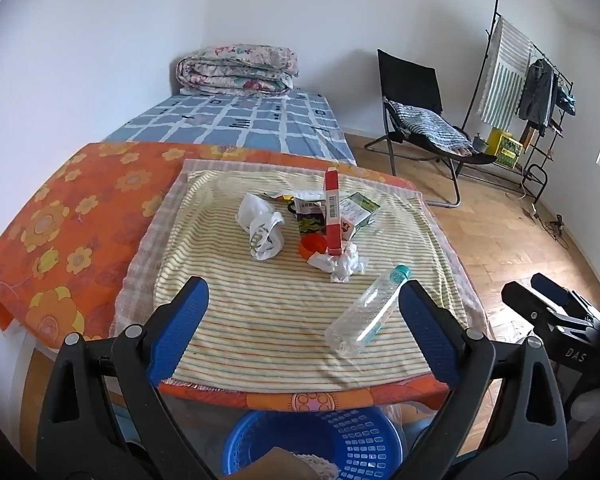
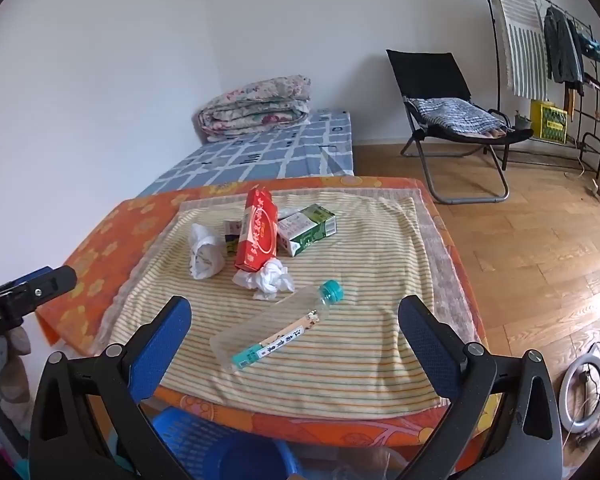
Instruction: Collect trash
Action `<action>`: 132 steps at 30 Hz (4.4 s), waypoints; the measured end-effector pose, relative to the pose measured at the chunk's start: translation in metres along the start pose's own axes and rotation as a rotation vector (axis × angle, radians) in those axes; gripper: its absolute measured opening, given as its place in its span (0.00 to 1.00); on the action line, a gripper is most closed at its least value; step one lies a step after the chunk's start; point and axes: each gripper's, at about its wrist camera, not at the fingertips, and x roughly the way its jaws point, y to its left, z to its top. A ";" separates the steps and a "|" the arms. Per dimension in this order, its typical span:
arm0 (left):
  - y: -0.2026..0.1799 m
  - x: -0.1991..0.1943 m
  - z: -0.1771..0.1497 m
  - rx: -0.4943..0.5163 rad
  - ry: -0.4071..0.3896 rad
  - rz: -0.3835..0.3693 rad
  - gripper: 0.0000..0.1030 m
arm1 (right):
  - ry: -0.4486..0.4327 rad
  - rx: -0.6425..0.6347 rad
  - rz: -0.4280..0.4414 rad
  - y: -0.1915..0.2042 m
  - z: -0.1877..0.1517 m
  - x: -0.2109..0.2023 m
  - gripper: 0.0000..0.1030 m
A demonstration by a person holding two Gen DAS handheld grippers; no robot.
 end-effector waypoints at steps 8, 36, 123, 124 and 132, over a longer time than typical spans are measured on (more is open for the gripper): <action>0.001 -0.003 -0.002 -0.017 -0.007 0.004 0.95 | 0.008 0.014 0.006 0.001 0.003 -0.008 1.00; 0.014 -0.008 0.001 -0.018 -0.006 0.000 0.95 | 0.011 -0.001 0.017 0.009 -0.002 -0.005 1.00; 0.095 0.274 0.056 -0.386 0.353 0.035 0.70 | 0.446 0.124 -0.022 0.028 -0.017 0.198 0.90; 0.095 0.279 0.056 -0.393 0.357 0.030 0.69 | 0.448 0.124 -0.026 0.027 -0.018 0.200 0.90; 0.091 0.301 0.053 -0.414 0.361 -0.017 0.62 | 0.506 0.180 -0.046 0.010 -0.023 0.221 0.76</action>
